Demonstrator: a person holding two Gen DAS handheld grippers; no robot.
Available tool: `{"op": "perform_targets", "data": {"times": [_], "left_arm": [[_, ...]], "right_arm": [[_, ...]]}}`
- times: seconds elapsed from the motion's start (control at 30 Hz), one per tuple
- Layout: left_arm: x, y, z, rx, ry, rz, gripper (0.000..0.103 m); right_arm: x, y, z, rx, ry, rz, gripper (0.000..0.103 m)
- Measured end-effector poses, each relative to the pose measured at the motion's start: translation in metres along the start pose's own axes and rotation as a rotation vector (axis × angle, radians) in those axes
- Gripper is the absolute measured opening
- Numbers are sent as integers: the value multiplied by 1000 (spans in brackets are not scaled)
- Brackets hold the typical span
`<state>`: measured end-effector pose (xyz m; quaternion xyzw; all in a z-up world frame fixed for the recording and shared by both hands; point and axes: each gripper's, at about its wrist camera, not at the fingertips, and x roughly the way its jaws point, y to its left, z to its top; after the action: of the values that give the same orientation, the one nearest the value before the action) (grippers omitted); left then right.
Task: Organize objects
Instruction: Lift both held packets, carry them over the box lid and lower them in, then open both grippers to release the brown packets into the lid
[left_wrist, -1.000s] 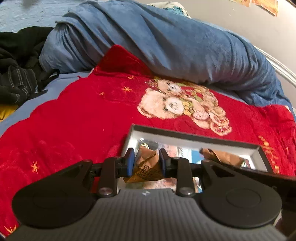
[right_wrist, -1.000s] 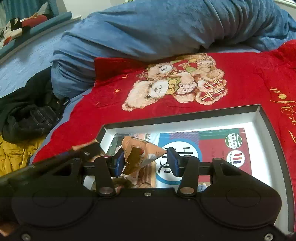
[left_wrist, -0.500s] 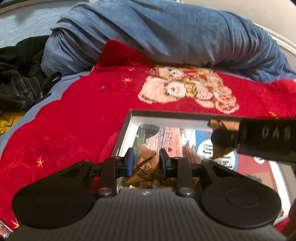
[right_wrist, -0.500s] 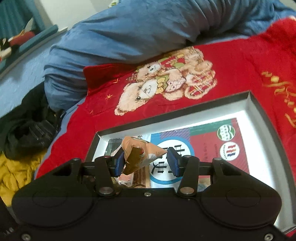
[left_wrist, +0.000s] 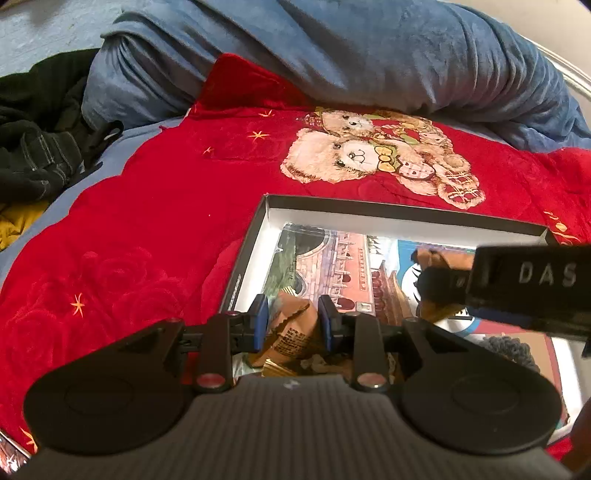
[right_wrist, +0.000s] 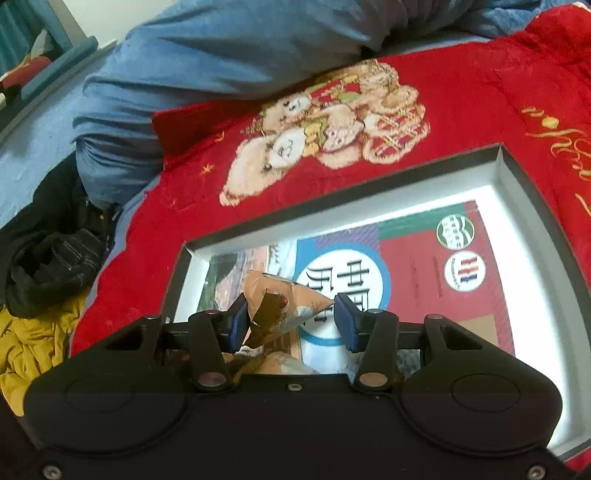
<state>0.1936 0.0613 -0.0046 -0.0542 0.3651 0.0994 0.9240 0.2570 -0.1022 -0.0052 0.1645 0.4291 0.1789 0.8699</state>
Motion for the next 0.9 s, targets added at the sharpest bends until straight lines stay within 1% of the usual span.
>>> {"op": "perform_targets", "data": {"times": [0.1,0.3,0.47,0.5,0.57,0.6,0.63,0.7,0.73,0.8,0.83,0.87,0.9], "left_arm": [[1,0,0,5,3,0,34],[3,-2,-2,17,11,16,37],[3,-3,-1,20,13,17,43],[3,-3,-1,19,14,14,51],[3,-3,0,21,17,13,51],[3,-4,0,34,19,11,55],[3,-6,0,50,18,12,61],[2,-8,1,73,12,25,68],[2,-8,1,74,12,32,69],[1,-5,2,57,22,17,70],[1,-4,3,49,30,6,74],[0,-3,4,44,35,-15,77],[-3,-2,5,46,33,-31,81]], "right_arm": [[4,1,-3,-2,15,-13,47],[6,0,-4,10,25,-9,47],[7,0,-5,14,29,-6,47],[8,0,-5,16,30,-6,47],[10,-1,-6,14,36,-5,48],[11,-1,-7,16,40,-6,48],[12,-2,-8,19,42,-6,49],[12,-1,-9,20,38,-2,50],[13,-1,-9,20,40,1,51],[12,-2,-8,32,48,8,52],[11,-4,-7,41,47,15,56],[8,-6,-7,54,41,31,63],[5,-8,-7,62,38,49,66]]}}
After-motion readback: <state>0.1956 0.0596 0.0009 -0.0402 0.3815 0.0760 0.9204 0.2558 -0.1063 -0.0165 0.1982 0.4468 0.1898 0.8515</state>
